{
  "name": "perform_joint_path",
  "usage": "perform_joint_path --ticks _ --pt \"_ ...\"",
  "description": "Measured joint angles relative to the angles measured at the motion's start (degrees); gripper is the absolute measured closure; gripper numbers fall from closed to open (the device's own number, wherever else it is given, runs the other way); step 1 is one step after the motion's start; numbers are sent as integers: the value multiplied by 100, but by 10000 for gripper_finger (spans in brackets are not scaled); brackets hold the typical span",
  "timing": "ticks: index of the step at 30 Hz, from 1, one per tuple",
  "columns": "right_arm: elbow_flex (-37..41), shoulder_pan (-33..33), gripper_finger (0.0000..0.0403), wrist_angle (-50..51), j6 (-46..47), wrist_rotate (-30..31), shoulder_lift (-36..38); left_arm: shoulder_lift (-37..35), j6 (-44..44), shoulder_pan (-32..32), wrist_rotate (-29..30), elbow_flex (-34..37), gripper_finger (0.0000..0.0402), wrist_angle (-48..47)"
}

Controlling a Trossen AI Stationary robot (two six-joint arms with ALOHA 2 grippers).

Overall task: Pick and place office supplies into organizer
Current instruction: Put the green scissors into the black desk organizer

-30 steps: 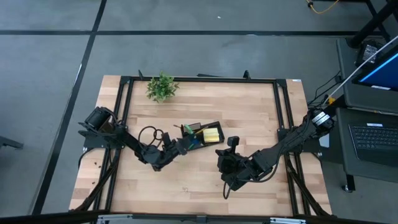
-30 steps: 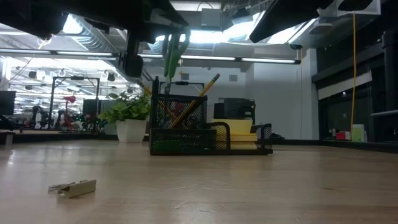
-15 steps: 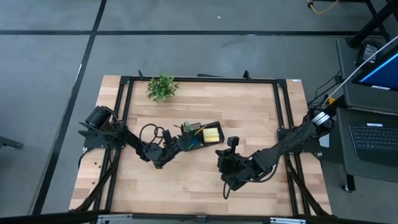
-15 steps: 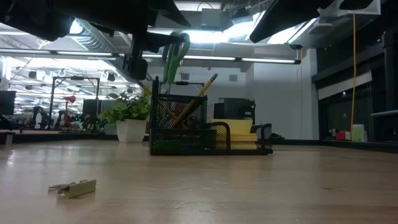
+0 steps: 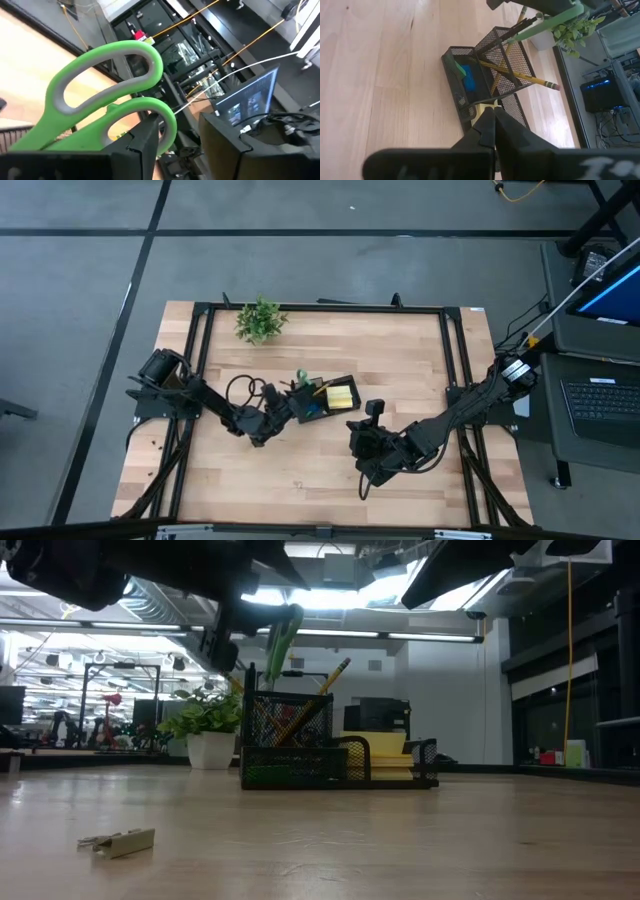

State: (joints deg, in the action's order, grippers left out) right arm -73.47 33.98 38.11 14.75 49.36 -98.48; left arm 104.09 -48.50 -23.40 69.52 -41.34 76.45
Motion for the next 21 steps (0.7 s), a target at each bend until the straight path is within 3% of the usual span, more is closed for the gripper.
perform_joint_path --ticks 21 --pt "0 0 398 -11 69 -6 0 -33 1376 -17 192 -2 274 -568"
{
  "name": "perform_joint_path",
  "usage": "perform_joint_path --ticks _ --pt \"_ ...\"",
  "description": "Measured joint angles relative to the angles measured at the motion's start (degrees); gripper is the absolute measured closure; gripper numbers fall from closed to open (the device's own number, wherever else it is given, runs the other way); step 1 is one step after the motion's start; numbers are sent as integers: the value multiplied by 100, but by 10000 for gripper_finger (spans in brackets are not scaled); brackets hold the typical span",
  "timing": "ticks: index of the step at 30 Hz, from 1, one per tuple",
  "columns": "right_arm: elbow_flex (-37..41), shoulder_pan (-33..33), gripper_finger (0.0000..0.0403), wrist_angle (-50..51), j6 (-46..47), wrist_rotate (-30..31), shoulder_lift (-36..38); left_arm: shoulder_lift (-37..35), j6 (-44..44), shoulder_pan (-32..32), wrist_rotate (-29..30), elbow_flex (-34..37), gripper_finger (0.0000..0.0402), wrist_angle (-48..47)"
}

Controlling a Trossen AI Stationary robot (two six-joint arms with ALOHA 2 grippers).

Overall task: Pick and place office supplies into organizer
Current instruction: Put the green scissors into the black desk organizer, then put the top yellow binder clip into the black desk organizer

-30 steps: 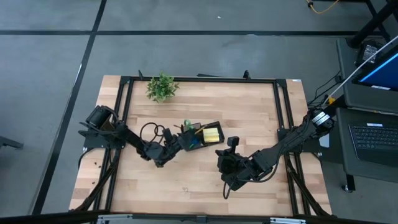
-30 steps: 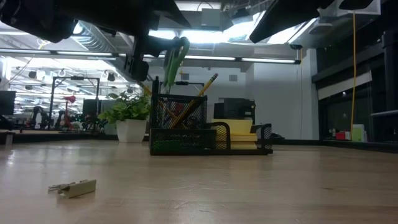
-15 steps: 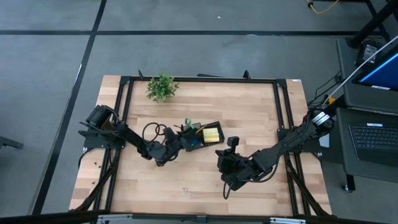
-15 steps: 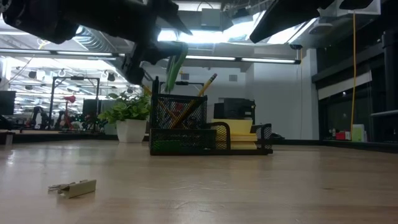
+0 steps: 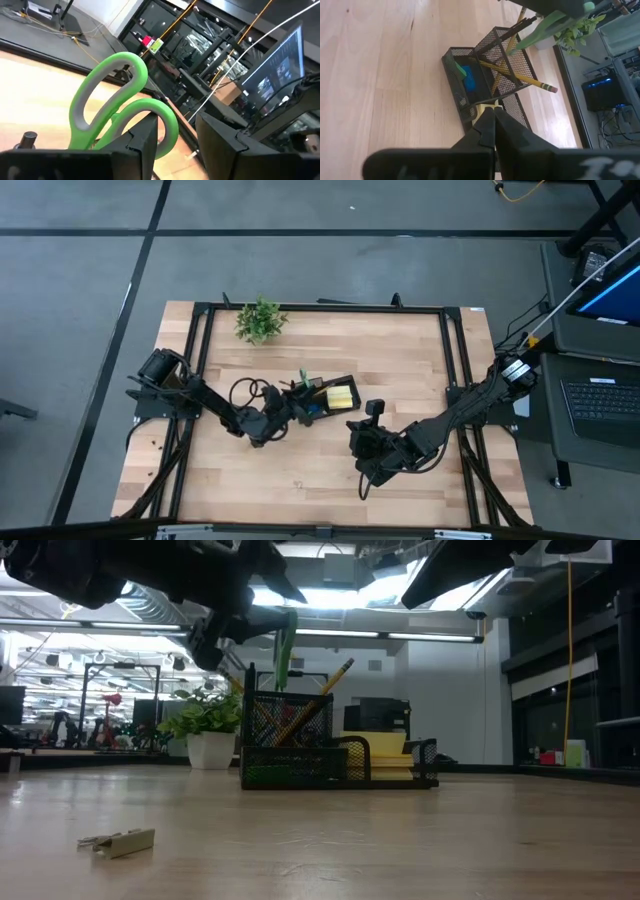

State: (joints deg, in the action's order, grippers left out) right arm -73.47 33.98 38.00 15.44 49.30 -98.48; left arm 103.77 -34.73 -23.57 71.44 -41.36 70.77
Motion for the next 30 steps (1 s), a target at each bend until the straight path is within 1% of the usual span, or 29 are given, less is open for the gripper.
perform_joint_path --ticks 4,6,8,10,13,17,21,23,26,30 --pt "0 0 398 0 60 0 0 0 -48 0 -7 0 275 -350" --pt "0 0 398 0 59 0 0 0 -179 0 -155 0 275 -587" --pt "0 0 398 0 59 0 0 -18 -108 0 -360 0 275 -696" --pt "0 0 398 0 59 0 0 -89 -12 0 -422 -2 275 -960" --pt "0 0 398 -1 61 0 0 -316 -28 0 -431 -2 275 -1693" --pt "0 0 398 -20 60 0 0 -689 -421 0 -490 -2 275 -2834" --pt "0 0 398 -42 57 0 0 -973 -662 0 -922 -2 275 -3751" --pt "0 0 398 -42 55 0 0 -1031 -687 0 -1172 -2 275 -3960" --pt "0 0 398 -42 56 0 0 -1047 -388 -26 -1253 -4 275 -3964" --pt "0 -2 398 -42 52 2 0 -1045 357 -85 -1198 -70 275 -3935"
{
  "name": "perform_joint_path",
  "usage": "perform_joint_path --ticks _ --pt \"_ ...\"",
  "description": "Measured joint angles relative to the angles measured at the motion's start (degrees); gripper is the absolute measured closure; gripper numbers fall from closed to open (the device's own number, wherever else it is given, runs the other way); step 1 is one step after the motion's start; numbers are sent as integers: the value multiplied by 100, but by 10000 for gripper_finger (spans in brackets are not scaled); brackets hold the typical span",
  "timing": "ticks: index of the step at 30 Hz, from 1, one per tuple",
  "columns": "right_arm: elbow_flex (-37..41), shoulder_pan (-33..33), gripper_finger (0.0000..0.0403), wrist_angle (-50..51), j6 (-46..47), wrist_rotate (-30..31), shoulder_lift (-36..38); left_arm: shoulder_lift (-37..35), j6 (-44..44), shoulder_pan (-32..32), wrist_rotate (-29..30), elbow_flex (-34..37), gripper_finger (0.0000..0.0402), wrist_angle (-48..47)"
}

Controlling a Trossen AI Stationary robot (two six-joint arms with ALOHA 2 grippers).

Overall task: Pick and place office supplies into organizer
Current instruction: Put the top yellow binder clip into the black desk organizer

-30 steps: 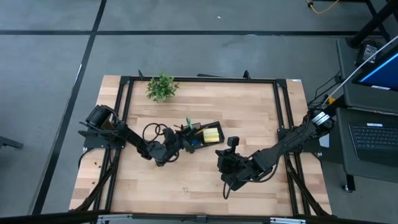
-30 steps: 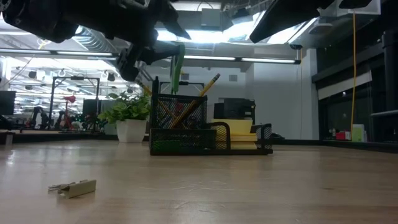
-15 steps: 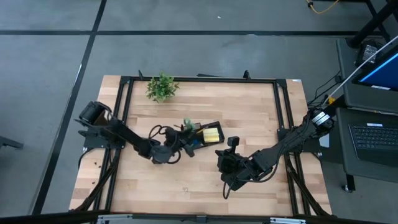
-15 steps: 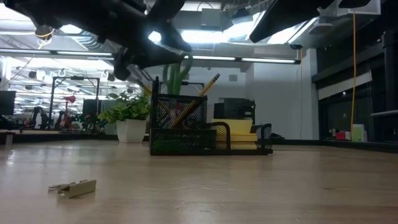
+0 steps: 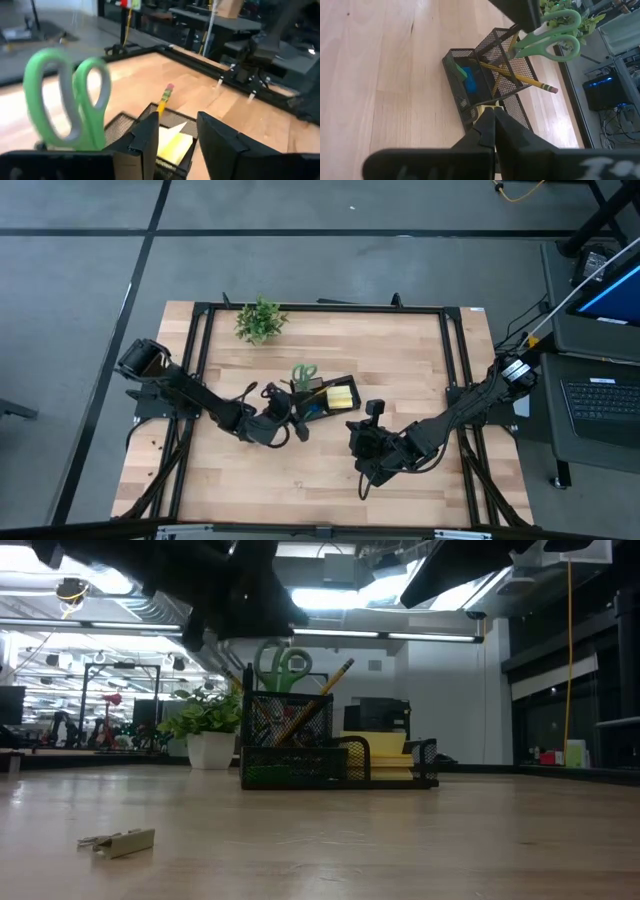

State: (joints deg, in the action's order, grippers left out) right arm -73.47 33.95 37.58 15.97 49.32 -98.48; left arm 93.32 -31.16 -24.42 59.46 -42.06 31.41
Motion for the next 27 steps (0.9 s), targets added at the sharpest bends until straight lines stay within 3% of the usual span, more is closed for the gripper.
perform_joint_path --ticks 10,14,19,27 --pt "0 -2 398 -55 2 -27 0 0 2988 -683 243 -813 275 11" --pt "2 -4 398 -396 -289 -792 0 0 3800 -1160 351 -872 275 4" --pt "2 -16 398 -1032 -884 -1762 0 0 3605 -1718 317 -872 275 -274" --pt "2 -20 391 -1341 -1020 -1897 0 0 1962 -2046 -1052 -872 275 -1091"
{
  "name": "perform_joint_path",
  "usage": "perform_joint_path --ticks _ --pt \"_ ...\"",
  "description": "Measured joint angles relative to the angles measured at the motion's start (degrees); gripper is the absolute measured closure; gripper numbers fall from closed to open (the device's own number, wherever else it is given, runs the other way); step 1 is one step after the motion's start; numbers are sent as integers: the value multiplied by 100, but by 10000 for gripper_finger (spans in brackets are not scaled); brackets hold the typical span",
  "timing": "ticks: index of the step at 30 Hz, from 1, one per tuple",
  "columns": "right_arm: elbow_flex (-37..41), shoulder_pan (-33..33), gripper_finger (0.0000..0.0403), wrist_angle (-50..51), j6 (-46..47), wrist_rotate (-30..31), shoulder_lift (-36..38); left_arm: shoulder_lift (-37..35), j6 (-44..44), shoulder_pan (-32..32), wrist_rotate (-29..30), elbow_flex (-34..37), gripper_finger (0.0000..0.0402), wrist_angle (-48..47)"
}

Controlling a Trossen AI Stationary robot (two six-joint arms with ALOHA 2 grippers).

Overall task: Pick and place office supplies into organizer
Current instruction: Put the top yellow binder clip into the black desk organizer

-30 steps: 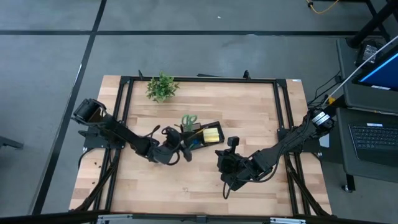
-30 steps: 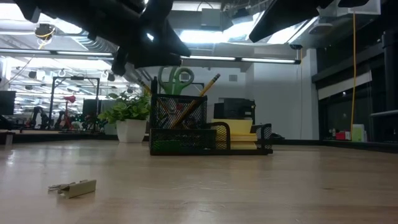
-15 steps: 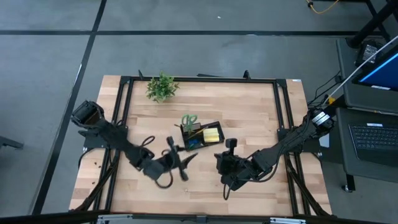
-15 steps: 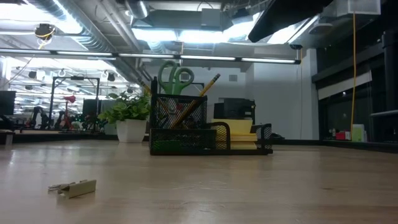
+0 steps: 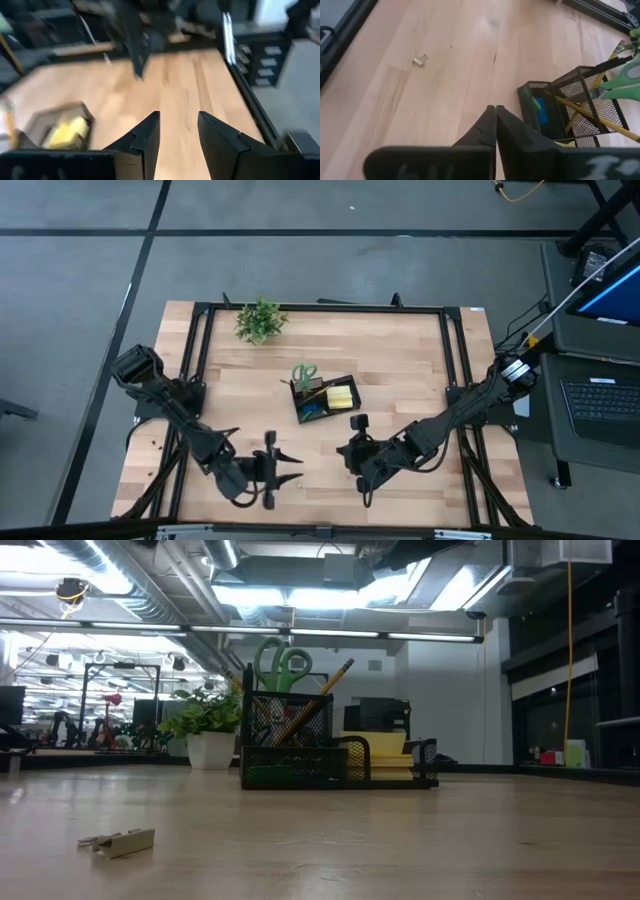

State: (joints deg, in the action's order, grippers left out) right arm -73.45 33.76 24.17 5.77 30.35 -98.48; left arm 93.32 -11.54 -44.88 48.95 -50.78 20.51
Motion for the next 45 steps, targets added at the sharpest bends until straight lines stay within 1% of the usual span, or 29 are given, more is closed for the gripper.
perform_joint_path --ticks 2,5,7,9,13,17,20,23,27,29,31,34,37,40,45 --pt "0 0 391 -31 73 -1 0 1 -339 70 -396 -69 275 -550" --pt "0 -9 393 -30 267 -1 0 2 -828 230 -1023 -366 275 -1770" --pt "0 -39 395 -27 296 -2 0 29 -1000 345 -1378 -586 275 -2513" --pt "0 -79 396 -25 296 -2 0 55 -1025 429 -1673 -731 275 -3019" --pt "0 -182 396 1 294 0 0 192 -773 543 -2237 -847 275 -3498" --pt "0 -295 399 -21 270 4 39 489 -582 683 -2806 -1088 275 -3915" --pt "-4 -331 399 -352 65 19 89 726 -287 767 -3216 -1310 275 -3955" --pt "-9 -328 400 -380 7 20 118 987 -35 800 -3537 -1525 275 -4063" --pt "-5 -328 400 -375 2 15 120 1323 136 824 -3834 -1705 275 -4317" --pt "90 -329 401 -528 5 19 131 1443 134 824 -3910 -1736 275 -4390" --pt "370 -349 401 -1007 -26 13 163 1517 137 819 -3954 -1764 275 -4340" --pt "990 -369 401 -1678 -2 -7 328 1513 134 809 -3939 -1768 275 -4330" --pt "1582 -371 401 -2199 77 -23 762 1498 137 809 -3905 -1768 275 -4320" --pt "2108 -382 401 -2775 138 -97 1332 1495 139 833 -4000 -1768 275 -4322" --pt "2886 -382 400 -3378 289 -195 2022 1495 359 954 -4019 -1768 275 -4196"
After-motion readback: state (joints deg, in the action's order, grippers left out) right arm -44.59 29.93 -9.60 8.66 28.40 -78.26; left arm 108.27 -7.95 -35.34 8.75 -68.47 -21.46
